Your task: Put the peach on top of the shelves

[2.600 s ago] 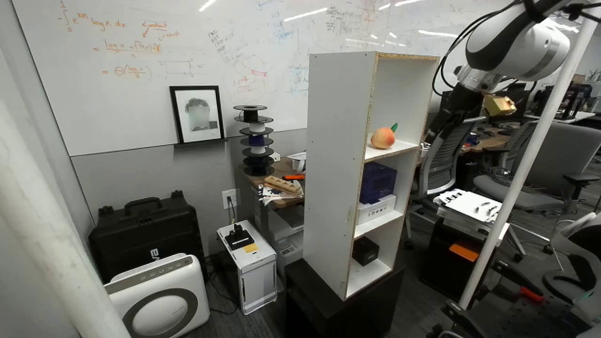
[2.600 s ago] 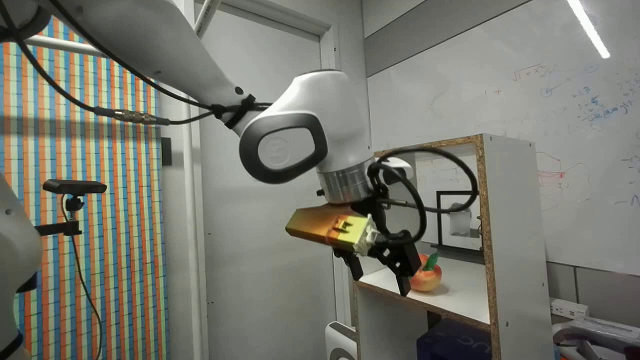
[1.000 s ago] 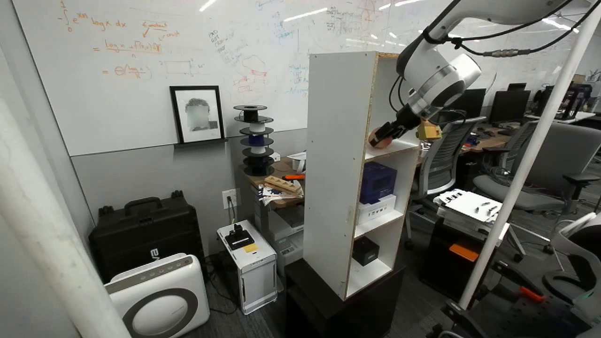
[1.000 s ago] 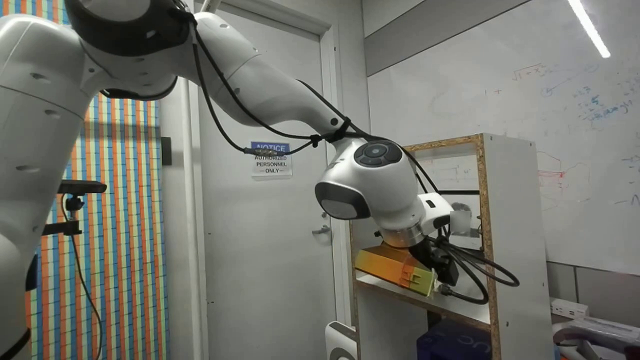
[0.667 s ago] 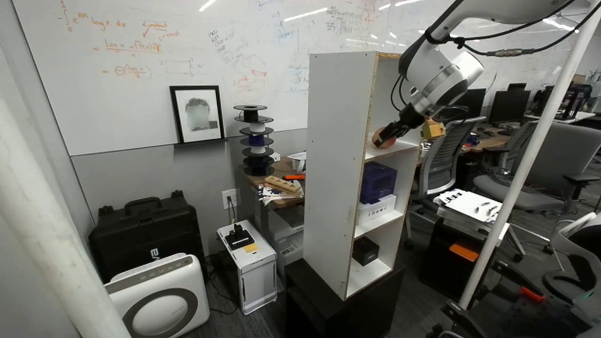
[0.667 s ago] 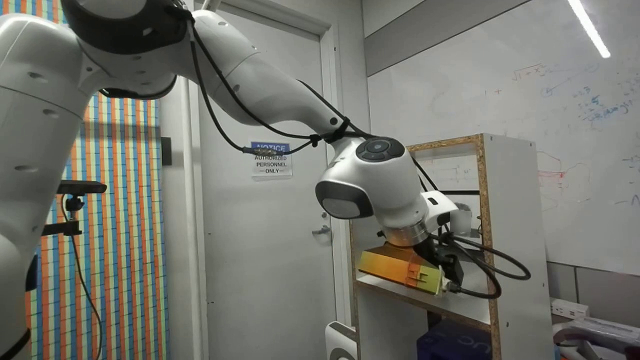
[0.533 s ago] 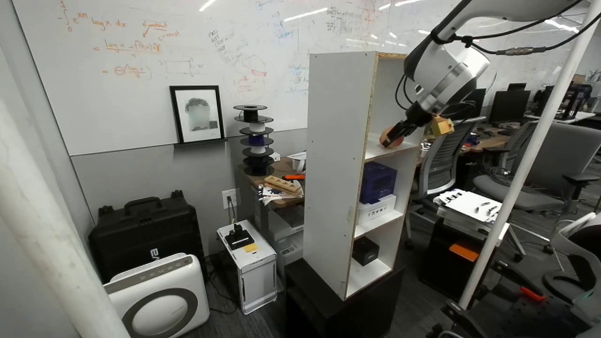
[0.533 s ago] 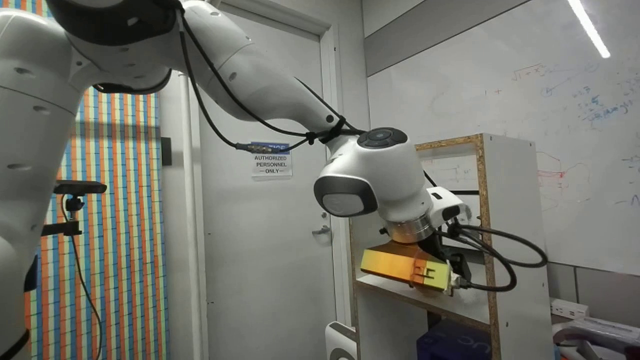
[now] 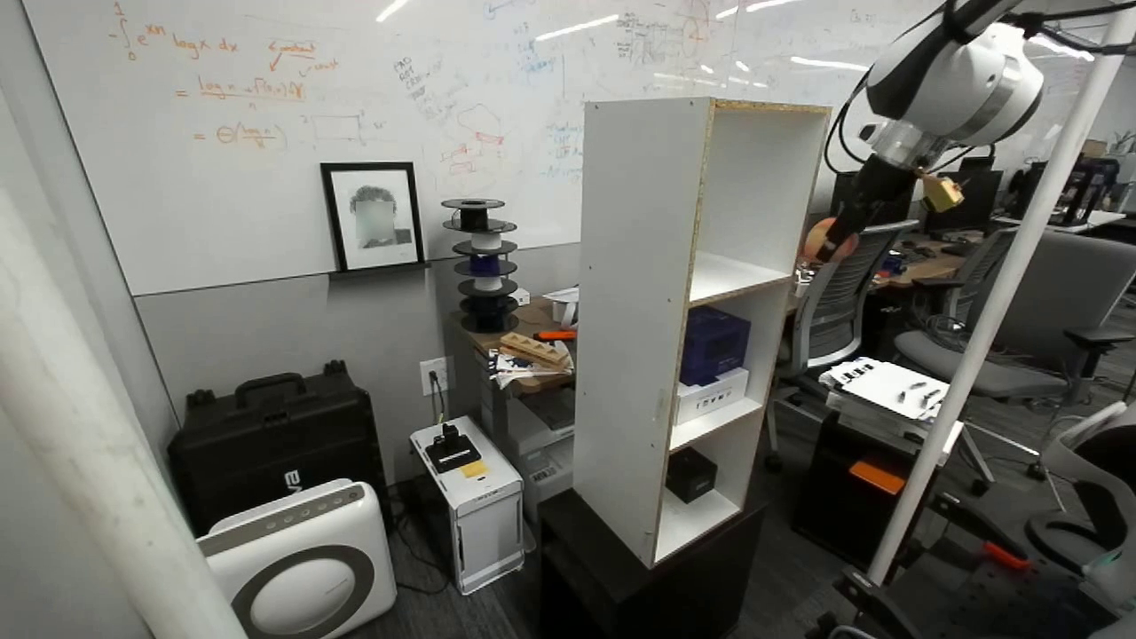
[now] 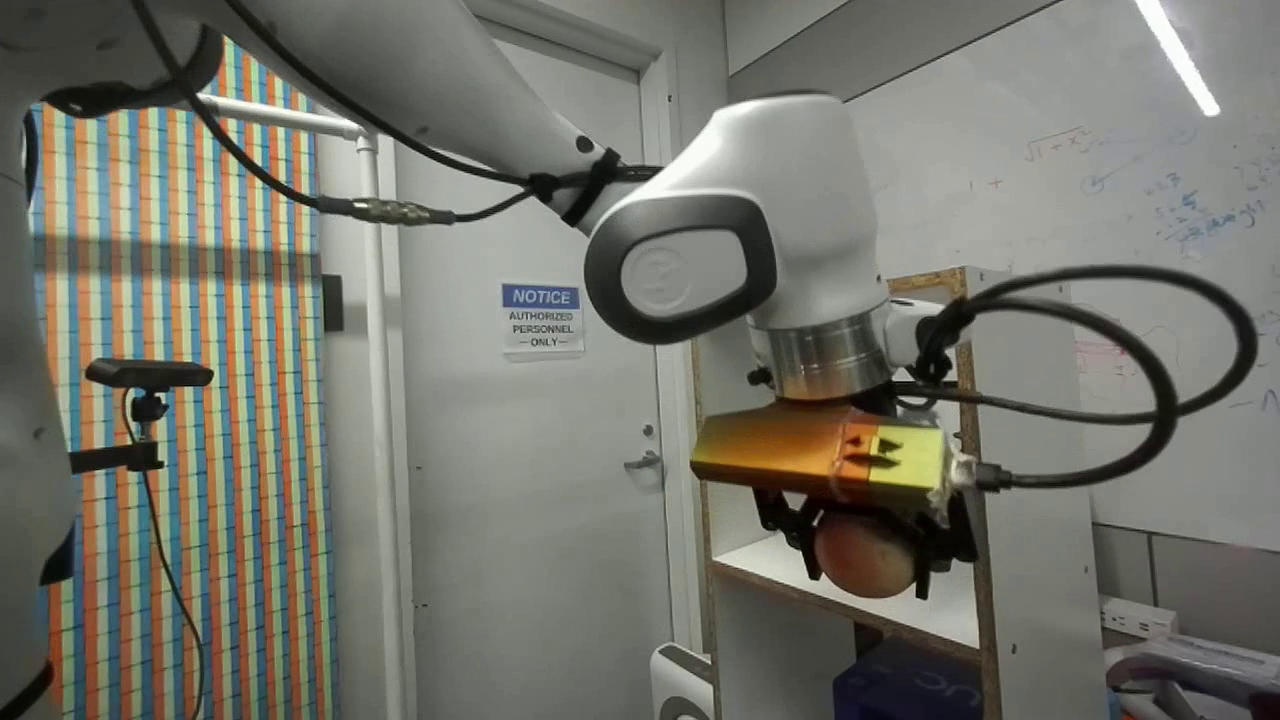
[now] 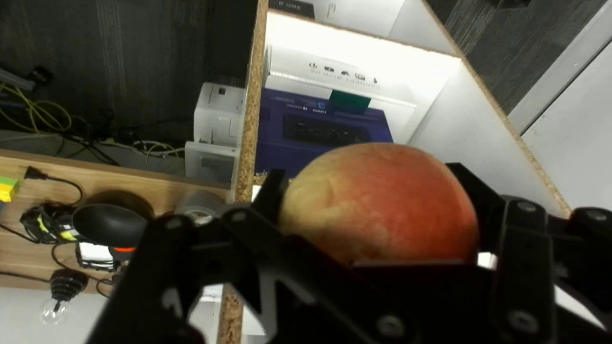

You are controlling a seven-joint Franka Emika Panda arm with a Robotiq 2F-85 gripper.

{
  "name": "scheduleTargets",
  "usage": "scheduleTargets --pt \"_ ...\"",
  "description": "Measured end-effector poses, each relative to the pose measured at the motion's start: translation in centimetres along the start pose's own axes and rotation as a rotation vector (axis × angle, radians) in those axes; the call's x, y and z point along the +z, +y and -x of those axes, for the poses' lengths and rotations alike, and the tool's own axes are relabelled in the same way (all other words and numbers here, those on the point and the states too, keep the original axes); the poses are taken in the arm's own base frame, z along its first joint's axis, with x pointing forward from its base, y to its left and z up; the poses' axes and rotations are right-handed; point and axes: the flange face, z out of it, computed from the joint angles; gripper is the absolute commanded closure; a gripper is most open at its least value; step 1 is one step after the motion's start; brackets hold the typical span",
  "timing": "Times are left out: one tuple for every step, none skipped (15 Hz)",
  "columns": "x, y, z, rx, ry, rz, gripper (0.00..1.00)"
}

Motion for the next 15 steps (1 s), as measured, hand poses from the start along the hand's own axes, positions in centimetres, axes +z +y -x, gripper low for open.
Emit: scheduleTargets --pt "-2.0 0.4 0.4 0.009 -0.035 -0.015 0.45" --pt "-4.2 0.7 0.7 0.025 -0.057 -0.030 0.45" --pt "-6.6 0.8 0.7 0.046 -0.062 -0.045 0.45" --pt "-9.1 0.7 0.4 0.066 -0.057 -0.061 0.45" --pt "-11.7 0.3 -0.1 0.088 -0.046 -0.073 0.45" --pt "-14.2 -0.1 -0.8 0.110 -0.029 -0.080 0.45" --pt "-16.8 -0.6 -1.7 0.137 0.002 -0.085 0.45" --pt "-19.2 -1.2 -2.6 0.171 0.036 -0.101 0.45" --pt "-21.4 -1.8 -3.6 0.207 0.070 -0.121 0.45" --pt "-23.6 -2.4 -5.0 0.245 0.118 -0.132 0.45" --pt "-25.5 -3.1 -6.5 0.282 0.167 -0.142 0.45" --pt "-26.9 -3.9 -8.1 0.320 0.213 -0.155 0.45" --pt "-27.6 -4.6 -9.7 0.359 0.251 -0.165 0.45" --pt "-27.8 -5.1 -11.3 0.395 0.284 -0.169 0.45" --pt "-27.4 -5.6 -12.8 0.424 0.303 -0.167 0.45"
